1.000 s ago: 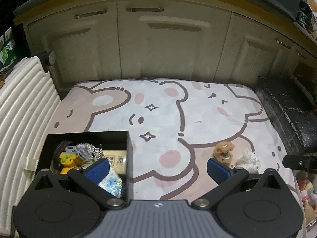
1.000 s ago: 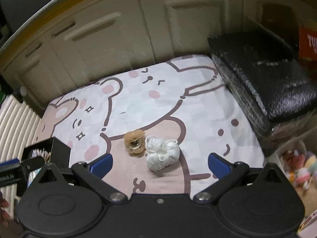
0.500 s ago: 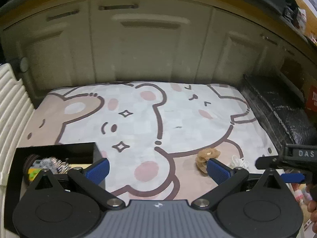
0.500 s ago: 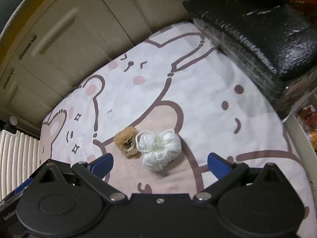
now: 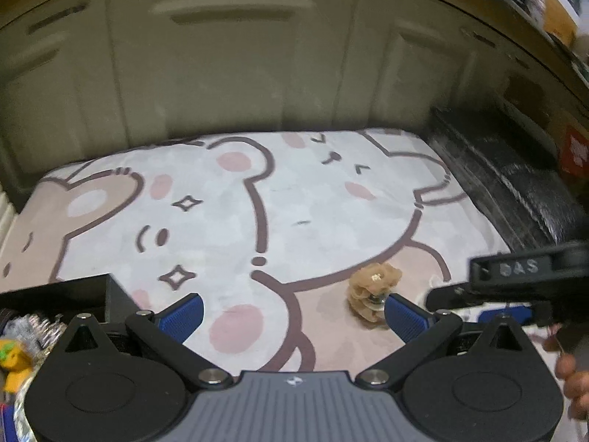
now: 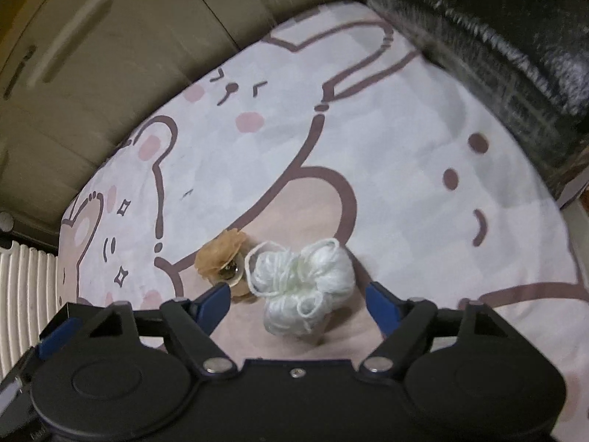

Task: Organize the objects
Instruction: 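Close the left tool on the brown flower while the right tool grasps the white yarn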

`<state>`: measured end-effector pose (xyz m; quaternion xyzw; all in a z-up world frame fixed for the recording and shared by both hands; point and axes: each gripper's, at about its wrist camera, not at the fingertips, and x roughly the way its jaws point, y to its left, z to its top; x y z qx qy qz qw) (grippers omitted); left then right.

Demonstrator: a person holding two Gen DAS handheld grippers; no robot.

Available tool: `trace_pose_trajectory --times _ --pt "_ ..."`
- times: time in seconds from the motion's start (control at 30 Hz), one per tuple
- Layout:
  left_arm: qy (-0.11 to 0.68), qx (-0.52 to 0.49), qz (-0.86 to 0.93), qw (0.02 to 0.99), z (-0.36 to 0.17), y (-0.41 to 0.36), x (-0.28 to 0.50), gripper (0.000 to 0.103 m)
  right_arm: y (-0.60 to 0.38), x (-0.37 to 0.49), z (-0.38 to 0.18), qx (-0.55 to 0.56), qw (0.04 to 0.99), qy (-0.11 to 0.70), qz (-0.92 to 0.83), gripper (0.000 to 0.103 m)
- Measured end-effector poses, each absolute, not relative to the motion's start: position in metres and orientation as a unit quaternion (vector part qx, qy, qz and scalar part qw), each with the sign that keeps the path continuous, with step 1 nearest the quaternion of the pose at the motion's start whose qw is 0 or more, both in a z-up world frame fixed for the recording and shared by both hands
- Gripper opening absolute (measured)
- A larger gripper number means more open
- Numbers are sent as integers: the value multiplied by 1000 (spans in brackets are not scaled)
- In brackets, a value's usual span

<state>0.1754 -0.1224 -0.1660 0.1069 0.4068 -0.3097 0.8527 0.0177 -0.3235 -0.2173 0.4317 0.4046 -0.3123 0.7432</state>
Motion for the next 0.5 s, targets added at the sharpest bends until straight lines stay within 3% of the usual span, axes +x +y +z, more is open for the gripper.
trace_pose_trajectory --times 0.13,0.2,0.33,0.5 --pt "404 127 -327 845 -176 -129 177 103 -327 25 -230 427 737 419 -315 76" --pt "405 125 -338 841 -179 -132 177 103 -330 27 -237 430 730 426 -319 66" --pt "406 118 -360 832 -184 -141 178 101 -335 25 -238 431 730 424 -319 56" --pt "420 106 -378 818 -193 -158 180 91 -339 17 -232 424 730 422 -329 51"
